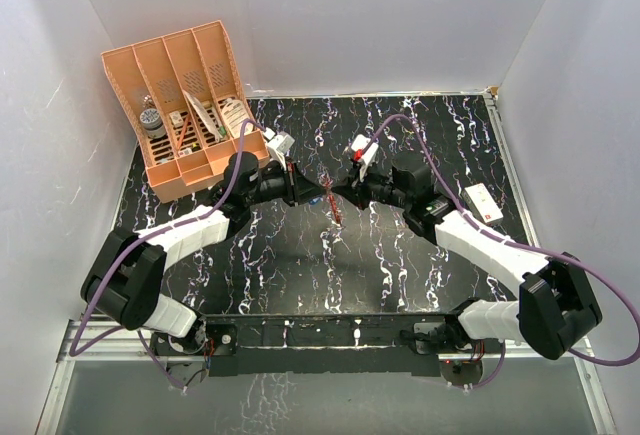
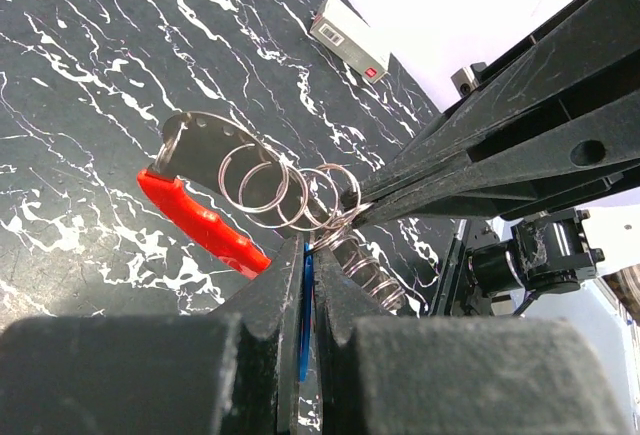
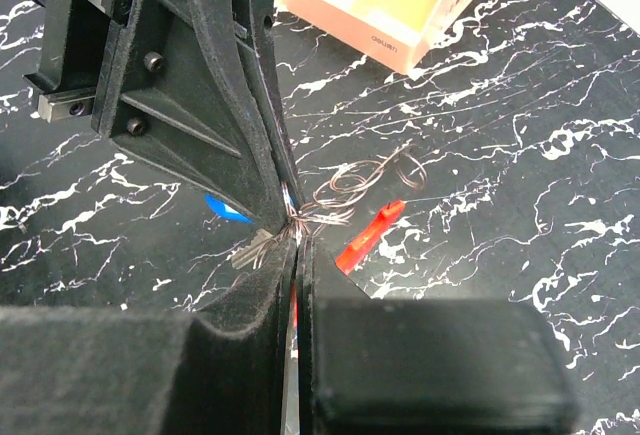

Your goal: Put the keys on the keyring

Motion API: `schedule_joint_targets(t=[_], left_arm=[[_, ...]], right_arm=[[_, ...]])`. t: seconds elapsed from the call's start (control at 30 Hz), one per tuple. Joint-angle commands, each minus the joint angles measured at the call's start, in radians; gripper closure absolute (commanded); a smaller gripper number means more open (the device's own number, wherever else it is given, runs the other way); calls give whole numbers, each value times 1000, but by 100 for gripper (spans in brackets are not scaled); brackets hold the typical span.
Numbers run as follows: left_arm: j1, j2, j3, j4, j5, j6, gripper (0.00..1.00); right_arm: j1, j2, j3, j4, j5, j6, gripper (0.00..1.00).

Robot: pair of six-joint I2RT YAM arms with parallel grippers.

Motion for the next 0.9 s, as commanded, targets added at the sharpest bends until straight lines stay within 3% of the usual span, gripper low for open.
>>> schedule_joint_targets(t=[0.0,0.87], left_arm=[[-15,-3,40,-2,7,13,100],[-24,7,47,9,106,33,100]], right_arm=[[30,1,72,47,-9,-33,100],[58,16,80,29,-2,-89,100]])
